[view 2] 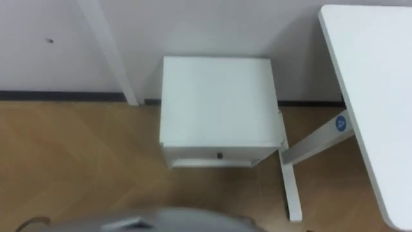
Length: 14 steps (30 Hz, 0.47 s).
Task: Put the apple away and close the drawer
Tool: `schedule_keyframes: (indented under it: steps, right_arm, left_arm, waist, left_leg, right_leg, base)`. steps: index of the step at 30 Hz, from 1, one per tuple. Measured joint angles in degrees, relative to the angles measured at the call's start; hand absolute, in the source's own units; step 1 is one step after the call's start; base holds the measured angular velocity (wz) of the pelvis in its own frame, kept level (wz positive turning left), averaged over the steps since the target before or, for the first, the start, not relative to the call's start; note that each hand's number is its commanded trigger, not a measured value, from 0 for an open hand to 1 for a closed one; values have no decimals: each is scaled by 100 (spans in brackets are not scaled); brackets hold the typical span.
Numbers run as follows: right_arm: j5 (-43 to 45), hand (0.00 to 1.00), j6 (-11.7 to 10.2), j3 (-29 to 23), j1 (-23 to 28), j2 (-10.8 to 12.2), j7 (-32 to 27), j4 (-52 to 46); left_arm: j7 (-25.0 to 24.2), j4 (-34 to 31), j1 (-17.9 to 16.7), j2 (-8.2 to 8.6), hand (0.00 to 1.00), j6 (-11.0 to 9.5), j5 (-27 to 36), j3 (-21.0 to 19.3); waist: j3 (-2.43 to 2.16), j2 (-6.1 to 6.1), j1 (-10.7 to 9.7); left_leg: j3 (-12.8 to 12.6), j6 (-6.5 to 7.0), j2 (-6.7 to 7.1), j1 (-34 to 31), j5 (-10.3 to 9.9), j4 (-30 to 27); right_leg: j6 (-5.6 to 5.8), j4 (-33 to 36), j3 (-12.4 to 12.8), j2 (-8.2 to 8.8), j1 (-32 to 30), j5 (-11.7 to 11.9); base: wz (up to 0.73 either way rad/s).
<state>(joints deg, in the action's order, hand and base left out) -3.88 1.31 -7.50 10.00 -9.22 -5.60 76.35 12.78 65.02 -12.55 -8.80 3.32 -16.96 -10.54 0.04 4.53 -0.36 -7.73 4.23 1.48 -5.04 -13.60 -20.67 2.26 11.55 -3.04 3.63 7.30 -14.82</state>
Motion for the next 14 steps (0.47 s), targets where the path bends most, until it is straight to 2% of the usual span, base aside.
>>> schedule_keyframes:
  steps: [1,2,3,4,5,6,8,11,14]
  right_arm:
    - [-4,0,-8,-3,-5,1,21,-2]
    - [-5,0,-74,4,-45,0,42,-20]
    - [-11,0,-93,14,-52,0,34,-39]
    - [-8,0,-73,27,-14,-3,24,-35]
    - [-1,0,-1,66,25,-6,12,-36]
    - [-1,0,83,61,27,-25,16,10]
    - [-2,0,125,62,-11,-26,65,33]
    - [-18,0,127,101,-4,-18,186,31]
    - [-17,0,131,173,11,-8,338,11]
  left_arm:
    - [1,47,-16,-4,0,13,1,0]
    - [-1,151,-75,4,0,52,3,-32]
    - [-30,236,-145,21,0,91,7,-47]
    - [-58,269,-159,28,0,101,6,-47]
    - [-97,306,-170,35,0,84,0,-48]
    - [-108,352,-56,82,0,58,-2,-48]
    - [-115,355,4,141,0,-20,-6,-47]
    - [-121,355,46,153,0,-17,-6,-44]
    - [-169,355,37,131,0,21,-7,-49]
  waist:
    - [23,-37,97]
    - [31,-94,186]
    - [44,-157,169]
    - [33,-173,103]
    - [18,-149,38]
    - [44,-166,13]
    - [50,-214,5]
    - [52,-267,20]
    - [57,-261,46]
  left_leg:
    - [146,0,-3,59,0,20]
    - [566,-4,-38,225,-2,132]
    - [809,-98,-97,373,10,212]
    - [836,-157,-117,434,24,277]
    - [772,-211,-120,572,51,443]
    - [619,-228,-168,645,59,585]
    - [512,-269,-200,695,85,736]
    - [484,-285,-192,804,77,802]
    - [476,-282,-174,833,55,855]
  right_leg:
    - [-22,-11,-45,-54,-69,-31]
    - [-128,-119,-33,-156,-273,-15]
    - [-269,-283,-140,-278,-441,410]
    - [-317,-272,-293,-261,-404,515]
    - [-336,-286,-394,-273,-296,519]
    - [-341,-269,-422,-307,-292,516]
    - [-345,-277,-433,-330,-261,516]
    - [-366,-275,-463,-331,-234,493]
    - [-360,-275,-479,-321,-238,468]
  base:
    - [-64]
    - [-63]
    - [-38]
    - [14]
    - [36]
    - [27]
    - [5]
    - [-1]
    - [-1]
